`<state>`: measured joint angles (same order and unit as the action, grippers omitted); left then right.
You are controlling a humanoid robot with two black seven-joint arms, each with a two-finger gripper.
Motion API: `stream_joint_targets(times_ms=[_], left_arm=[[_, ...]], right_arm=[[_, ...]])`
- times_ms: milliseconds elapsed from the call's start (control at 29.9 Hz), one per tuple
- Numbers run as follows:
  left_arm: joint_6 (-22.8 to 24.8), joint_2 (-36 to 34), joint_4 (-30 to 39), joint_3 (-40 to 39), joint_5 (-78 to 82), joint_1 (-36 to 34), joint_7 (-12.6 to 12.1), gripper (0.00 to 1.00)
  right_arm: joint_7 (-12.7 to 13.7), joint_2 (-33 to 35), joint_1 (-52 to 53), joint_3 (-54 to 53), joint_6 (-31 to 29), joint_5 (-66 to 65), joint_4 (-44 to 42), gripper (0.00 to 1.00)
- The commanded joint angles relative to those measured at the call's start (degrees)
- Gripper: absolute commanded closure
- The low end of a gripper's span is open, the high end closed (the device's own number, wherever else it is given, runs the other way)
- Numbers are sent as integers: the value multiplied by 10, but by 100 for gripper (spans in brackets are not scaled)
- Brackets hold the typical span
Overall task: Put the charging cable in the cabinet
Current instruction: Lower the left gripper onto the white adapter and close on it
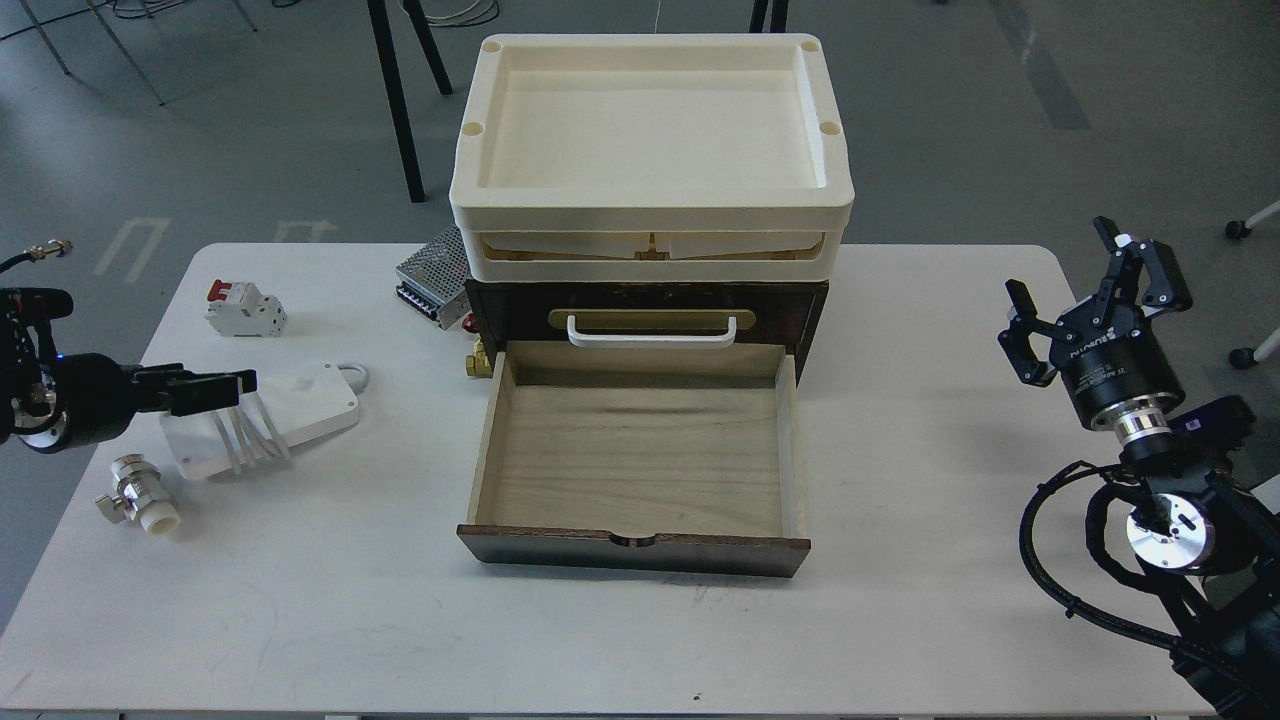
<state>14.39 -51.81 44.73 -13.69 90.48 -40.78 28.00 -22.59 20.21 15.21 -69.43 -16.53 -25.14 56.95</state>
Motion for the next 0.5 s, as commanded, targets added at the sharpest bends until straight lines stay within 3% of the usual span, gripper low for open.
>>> stream_joint_targets(times_ms=[0, 301, 468], left_arm=[[-2, 1, -1, 2, 0, 2, 0, 1], [-3, 15, -3, -2, -7, 30, 0, 2], [-30, 25, -3, -2, -22, 35, 0, 1]], right_arm=[[0, 0, 0, 0, 0, 0, 0, 1], [0, 0, 0, 0, 0, 0, 0, 1], [0, 0, 0, 1, 0, 0, 0, 1]])
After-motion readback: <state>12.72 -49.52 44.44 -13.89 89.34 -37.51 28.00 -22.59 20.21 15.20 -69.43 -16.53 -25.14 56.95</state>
